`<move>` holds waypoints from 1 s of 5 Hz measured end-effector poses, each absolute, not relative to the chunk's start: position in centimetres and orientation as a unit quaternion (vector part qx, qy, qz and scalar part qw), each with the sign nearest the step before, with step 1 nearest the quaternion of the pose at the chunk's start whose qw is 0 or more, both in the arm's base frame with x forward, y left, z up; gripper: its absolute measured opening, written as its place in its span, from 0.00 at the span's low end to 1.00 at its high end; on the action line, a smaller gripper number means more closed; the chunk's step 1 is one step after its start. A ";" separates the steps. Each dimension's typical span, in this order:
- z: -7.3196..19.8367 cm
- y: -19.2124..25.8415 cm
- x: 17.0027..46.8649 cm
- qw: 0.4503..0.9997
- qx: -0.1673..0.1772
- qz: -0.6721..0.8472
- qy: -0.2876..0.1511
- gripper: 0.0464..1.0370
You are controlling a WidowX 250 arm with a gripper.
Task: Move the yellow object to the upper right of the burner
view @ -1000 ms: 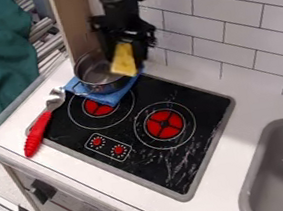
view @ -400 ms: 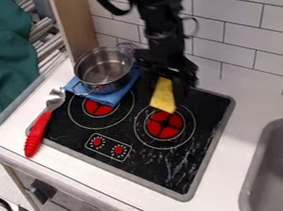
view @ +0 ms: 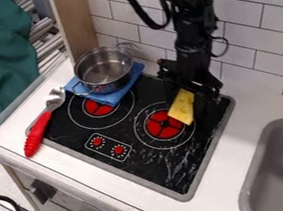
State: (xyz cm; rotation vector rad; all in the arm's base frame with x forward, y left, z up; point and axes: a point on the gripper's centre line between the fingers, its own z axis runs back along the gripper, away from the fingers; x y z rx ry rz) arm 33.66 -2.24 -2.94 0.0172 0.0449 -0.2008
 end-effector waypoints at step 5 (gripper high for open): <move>0.6 -1.1 32.7 0.998 0.024 -0.058 0.007 0.97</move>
